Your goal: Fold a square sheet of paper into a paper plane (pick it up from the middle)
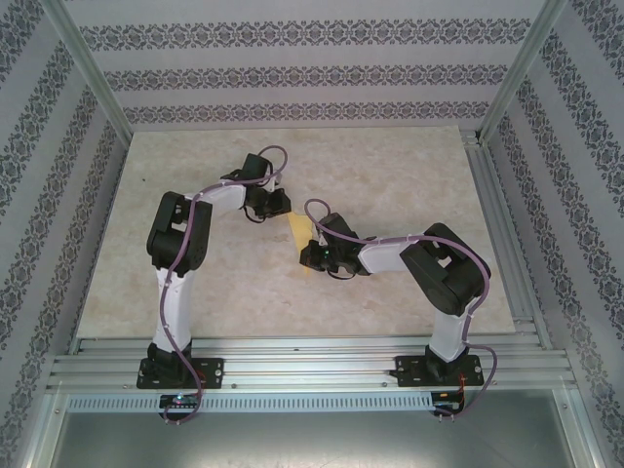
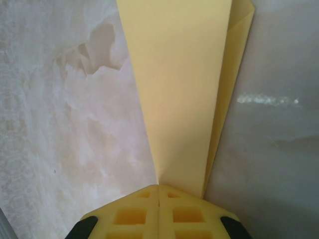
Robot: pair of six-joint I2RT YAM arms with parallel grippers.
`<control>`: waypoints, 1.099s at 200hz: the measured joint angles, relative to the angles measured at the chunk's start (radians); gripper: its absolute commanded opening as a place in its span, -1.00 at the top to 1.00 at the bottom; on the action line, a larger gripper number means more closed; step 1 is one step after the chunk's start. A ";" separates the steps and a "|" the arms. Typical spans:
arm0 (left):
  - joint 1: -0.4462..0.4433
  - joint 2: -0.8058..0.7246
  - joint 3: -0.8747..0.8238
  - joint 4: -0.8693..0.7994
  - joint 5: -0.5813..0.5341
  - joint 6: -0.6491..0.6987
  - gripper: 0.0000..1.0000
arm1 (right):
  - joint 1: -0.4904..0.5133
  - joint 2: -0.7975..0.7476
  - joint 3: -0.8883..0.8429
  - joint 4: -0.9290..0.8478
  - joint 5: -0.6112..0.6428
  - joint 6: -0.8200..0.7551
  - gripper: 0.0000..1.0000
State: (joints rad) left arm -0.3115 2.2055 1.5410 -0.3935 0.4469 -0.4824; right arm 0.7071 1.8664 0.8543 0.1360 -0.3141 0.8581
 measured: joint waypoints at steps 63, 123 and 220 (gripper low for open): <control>0.026 0.010 0.054 -0.035 -0.085 0.026 0.58 | 0.000 -0.007 0.005 -0.003 0.000 -0.001 0.78; 0.053 -0.219 -0.037 -0.042 -0.224 0.031 0.07 | -0.029 -0.144 0.016 -0.074 0.020 -0.011 0.24; -0.165 -0.371 -0.171 -0.127 -0.476 0.030 -0.58 | -0.171 -0.417 -0.092 -0.111 0.273 -0.040 -0.55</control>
State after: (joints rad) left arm -0.4767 1.8347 1.3697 -0.5205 -0.0296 -0.4526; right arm 0.5358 1.4498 0.7628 0.0246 -0.0410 0.8177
